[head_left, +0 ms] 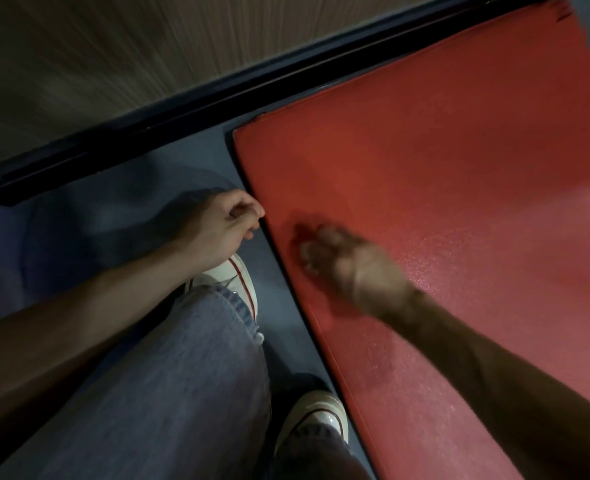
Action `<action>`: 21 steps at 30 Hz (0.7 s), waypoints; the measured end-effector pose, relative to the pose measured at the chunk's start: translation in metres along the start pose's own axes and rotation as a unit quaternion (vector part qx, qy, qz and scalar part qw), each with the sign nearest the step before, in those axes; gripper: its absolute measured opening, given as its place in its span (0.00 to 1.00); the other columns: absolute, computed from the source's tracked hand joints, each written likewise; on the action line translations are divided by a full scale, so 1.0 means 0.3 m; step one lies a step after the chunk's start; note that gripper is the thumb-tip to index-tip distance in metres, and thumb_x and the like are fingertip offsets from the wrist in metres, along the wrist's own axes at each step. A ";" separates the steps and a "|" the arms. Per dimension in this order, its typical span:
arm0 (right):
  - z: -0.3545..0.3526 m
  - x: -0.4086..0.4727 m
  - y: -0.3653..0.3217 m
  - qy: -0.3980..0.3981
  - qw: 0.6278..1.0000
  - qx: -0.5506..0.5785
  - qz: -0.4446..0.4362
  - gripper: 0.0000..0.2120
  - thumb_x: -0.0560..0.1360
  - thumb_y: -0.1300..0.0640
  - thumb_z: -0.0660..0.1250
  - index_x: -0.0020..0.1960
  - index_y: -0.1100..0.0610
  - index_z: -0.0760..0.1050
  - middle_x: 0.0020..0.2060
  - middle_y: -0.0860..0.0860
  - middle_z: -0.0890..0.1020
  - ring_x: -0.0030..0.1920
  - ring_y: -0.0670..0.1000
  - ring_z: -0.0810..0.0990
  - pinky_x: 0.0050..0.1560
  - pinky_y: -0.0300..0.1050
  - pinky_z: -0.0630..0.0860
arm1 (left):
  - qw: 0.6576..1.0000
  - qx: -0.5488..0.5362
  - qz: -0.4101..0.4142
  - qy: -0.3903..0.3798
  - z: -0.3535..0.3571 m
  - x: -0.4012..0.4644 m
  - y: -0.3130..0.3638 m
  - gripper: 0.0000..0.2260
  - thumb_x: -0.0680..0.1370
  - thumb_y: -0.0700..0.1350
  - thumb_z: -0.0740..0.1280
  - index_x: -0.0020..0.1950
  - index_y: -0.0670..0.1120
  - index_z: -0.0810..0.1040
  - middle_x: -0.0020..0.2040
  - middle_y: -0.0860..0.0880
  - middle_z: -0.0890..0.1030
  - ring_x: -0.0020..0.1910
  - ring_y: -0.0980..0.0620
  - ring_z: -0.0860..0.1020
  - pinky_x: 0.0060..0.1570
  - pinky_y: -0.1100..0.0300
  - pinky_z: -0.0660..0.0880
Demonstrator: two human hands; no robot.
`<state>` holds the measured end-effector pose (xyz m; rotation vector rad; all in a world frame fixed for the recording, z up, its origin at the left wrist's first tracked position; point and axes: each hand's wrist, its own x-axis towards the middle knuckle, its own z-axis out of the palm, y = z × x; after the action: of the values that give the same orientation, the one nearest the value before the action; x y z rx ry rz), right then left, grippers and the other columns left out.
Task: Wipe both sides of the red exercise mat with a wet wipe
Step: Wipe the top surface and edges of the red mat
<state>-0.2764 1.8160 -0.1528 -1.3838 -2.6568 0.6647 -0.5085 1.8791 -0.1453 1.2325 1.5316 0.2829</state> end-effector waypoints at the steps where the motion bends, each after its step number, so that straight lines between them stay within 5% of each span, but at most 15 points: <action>1: -0.020 0.004 0.065 0.007 0.999 -0.030 0.042 0.14 0.81 0.55 0.64 0.64 0.56 0.77 0.62 0.55 0.78 0.62 0.57 0.75 0.62 0.52 0.75 | 1.000 0.003 -0.002 0.002 0.001 -0.002 0.005 0.08 0.83 0.40 0.64 0.48 0.49 0.81 0.42 0.49 0.83 0.35 0.60 0.80 0.39 0.65 0.75; 5: -0.062 0.012 0.115 0.117 0.978 -0.025 0.171 0.08 0.81 0.56 0.62 0.55 0.58 0.77 0.50 0.56 0.77 0.44 0.60 0.78 0.41 0.57 0.80 | 1.000 0.009 -0.007 0.006 0.004 -0.010 0.026 0.07 0.83 0.40 0.64 0.50 0.47 0.81 0.43 0.48 0.83 0.39 0.54 0.81 0.42 0.62 0.77; 8: 0.005 0.013 -0.044 0.035 0.995 0.017 0.093 0.15 0.79 0.56 0.62 0.63 0.58 0.78 0.60 0.57 0.78 0.55 0.60 0.79 0.53 0.57 0.80 | 1.000 0.007 -0.005 0.001 0.003 -0.018 0.035 0.07 0.83 0.40 0.64 0.50 0.47 0.81 0.43 0.48 0.83 0.39 0.54 0.81 0.43 0.60 0.76; 11: -0.005 0.008 -0.048 0.022 1.000 -0.009 0.006 0.16 0.79 0.54 0.59 0.62 0.56 0.80 0.61 0.54 0.80 0.57 0.58 0.80 0.53 0.48 0.79 | 1.000 0.013 -0.004 0.000 -0.005 -0.028 0.040 0.06 0.83 0.40 0.64 0.52 0.45 0.81 0.43 0.48 0.83 0.39 0.54 0.81 0.43 0.61 0.76; 17: -0.105 0.083 0.132 0.147 0.964 -0.035 0.218 0.10 0.82 0.54 0.62 0.56 0.57 0.78 0.48 0.56 0.78 0.42 0.62 0.80 0.38 0.53 0.77 | 1.000 0.012 -0.009 0.014 -0.063 -0.061 0.031 0.07 0.82 0.39 0.64 0.49 0.44 0.81 0.42 0.48 0.83 0.39 0.54 0.81 0.43 0.57 0.76; 21: -0.003 0.064 -0.073 0.070 0.997 0.016 0.037 0.16 0.75 0.58 0.61 0.59 0.60 0.80 0.52 0.58 0.81 0.46 0.62 0.80 0.41 0.49 0.78 | 0.999 0.009 -0.003 0.039 -0.120 -0.066 0.023 0.07 0.81 0.37 0.64 0.50 0.43 0.81 0.40 0.49 0.83 0.33 0.61 0.80 0.36 0.64 0.75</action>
<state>-0.3043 1.8206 -0.1455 -1.4683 -2.4877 0.5903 -0.5375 1.8812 -0.1154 1.2435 1.6083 0.3165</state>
